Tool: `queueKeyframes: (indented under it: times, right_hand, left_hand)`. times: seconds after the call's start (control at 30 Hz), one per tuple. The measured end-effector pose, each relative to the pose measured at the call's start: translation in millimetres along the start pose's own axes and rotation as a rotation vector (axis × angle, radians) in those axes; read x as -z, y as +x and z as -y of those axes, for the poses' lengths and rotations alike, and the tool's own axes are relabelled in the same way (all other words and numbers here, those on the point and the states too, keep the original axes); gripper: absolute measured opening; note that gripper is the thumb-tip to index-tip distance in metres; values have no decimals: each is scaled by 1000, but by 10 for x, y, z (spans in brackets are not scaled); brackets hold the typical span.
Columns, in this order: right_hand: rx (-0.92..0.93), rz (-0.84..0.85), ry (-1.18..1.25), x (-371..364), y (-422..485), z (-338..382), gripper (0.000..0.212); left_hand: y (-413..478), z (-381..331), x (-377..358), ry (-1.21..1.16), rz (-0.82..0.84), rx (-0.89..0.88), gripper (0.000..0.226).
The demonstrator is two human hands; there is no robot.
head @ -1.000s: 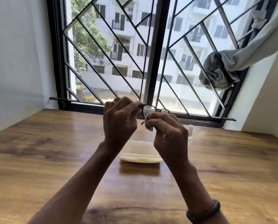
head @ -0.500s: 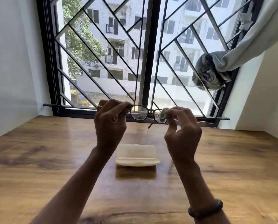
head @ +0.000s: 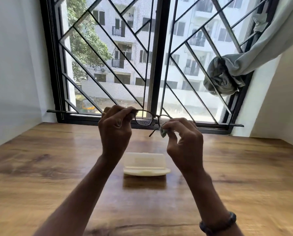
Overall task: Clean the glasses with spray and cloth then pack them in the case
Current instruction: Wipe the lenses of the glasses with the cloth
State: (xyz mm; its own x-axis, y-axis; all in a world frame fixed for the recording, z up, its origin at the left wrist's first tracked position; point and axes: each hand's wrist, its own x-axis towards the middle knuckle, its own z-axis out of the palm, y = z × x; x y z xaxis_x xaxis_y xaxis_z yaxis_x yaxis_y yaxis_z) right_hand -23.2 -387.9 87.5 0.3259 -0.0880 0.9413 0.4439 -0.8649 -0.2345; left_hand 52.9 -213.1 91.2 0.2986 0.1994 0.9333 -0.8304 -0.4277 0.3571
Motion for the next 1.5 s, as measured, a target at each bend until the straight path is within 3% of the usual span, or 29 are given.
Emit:
queueKeyframes:
  times: [0.37, 0.7, 0.93, 1.3, 1.5]
  right_hand:
    - [-102, -156, -36, 42, 19, -44, 27]
    - [-71, -10, 67, 42, 9, 10, 13]
    - [-218, -209, -80, 71, 25, -32, 10]
    - [-86, -113, -7, 8, -2, -7, 19]
    - [-38, 25, 77, 1, -6, 6, 18]
  left_hand:
    - [-14, -67, -37, -74, 104, -23, 13]
    - [-29, -11, -40, -17, 56, -11, 11]
    - [-30, 26, -16, 22, 47, -49, 10]
    - [-74, -55, -80, -43, 43, -82, 13]
    - [-62, -30, -49, -12, 18, -40, 12]
